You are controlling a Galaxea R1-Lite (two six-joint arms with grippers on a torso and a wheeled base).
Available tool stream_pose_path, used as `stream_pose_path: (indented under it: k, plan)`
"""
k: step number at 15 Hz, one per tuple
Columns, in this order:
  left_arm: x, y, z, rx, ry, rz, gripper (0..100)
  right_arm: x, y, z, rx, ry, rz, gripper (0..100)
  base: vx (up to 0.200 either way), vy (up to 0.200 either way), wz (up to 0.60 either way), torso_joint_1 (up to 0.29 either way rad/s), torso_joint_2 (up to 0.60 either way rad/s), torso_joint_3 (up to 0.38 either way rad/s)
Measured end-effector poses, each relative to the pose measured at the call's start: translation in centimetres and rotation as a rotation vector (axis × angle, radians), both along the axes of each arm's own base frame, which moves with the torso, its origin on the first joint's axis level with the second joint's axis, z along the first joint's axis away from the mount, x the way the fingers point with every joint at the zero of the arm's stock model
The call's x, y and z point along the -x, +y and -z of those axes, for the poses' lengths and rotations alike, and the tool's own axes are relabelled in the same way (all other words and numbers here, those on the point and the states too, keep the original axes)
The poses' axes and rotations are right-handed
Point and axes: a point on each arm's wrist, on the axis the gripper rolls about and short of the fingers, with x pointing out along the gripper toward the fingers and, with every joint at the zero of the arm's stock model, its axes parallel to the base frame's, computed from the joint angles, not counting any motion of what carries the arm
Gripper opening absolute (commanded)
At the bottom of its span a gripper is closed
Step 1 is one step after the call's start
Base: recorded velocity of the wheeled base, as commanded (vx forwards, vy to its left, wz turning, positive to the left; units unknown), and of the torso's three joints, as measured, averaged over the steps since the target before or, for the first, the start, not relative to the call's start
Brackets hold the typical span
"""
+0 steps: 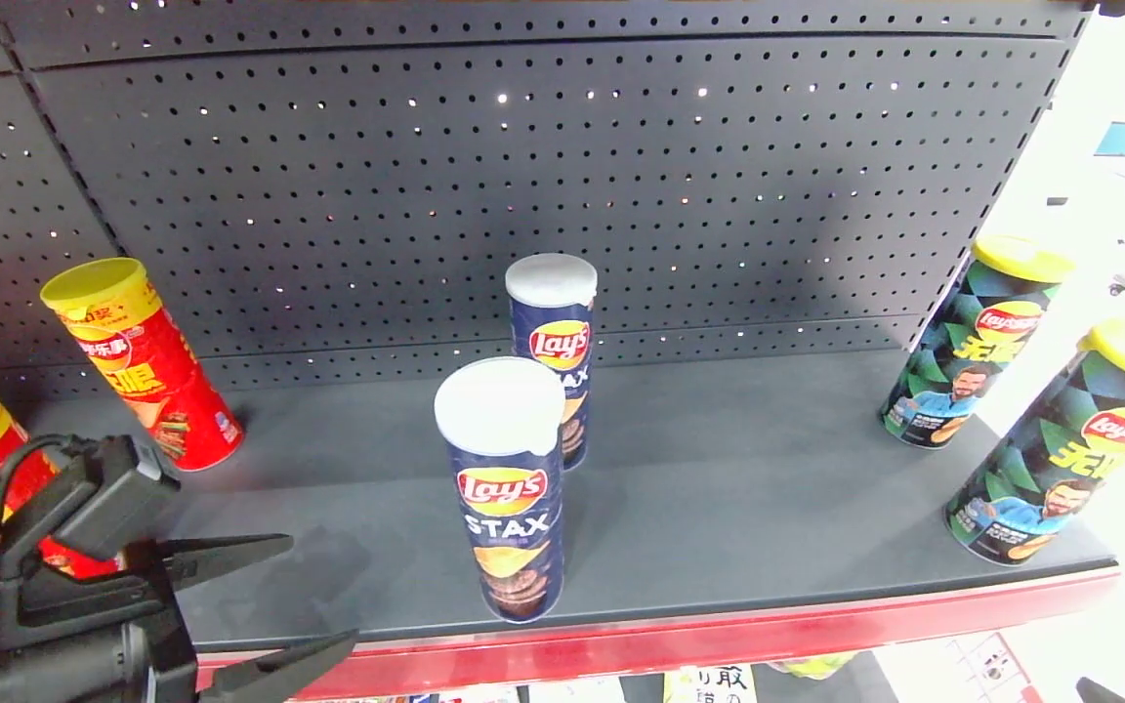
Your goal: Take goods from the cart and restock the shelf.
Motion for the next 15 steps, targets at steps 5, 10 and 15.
stream_pose_path:
  k: [5, 10, 15]
  plan:
    - [-2.5, -1.6, 1.2, -0.086, 0.071, 0.001, 100, 5.5, -2.7, 3.8, -0.002, 0.005, 0.179, 100, 0.000, 0.000, 0.00, 0.000, 0.00, 0.000]
    - [-4.8, -2.6, 2.1, -0.180, 0.082, -0.019, 100, 6.8, -3.2, 4.5, -0.052, -0.084, 0.205, 100, 0.000, 0.000, 0.00, 0.000, 0.00, 0.000]
    - [-6.4, -4.1, 2.0, -0.187, 0.085, 0.006, 100, 6.9, -3.2, 5.0, -0.062, -0.082, 0.207, 100, 0.000, 0.000, 0.00, 0.000, 0.00, 0.000]
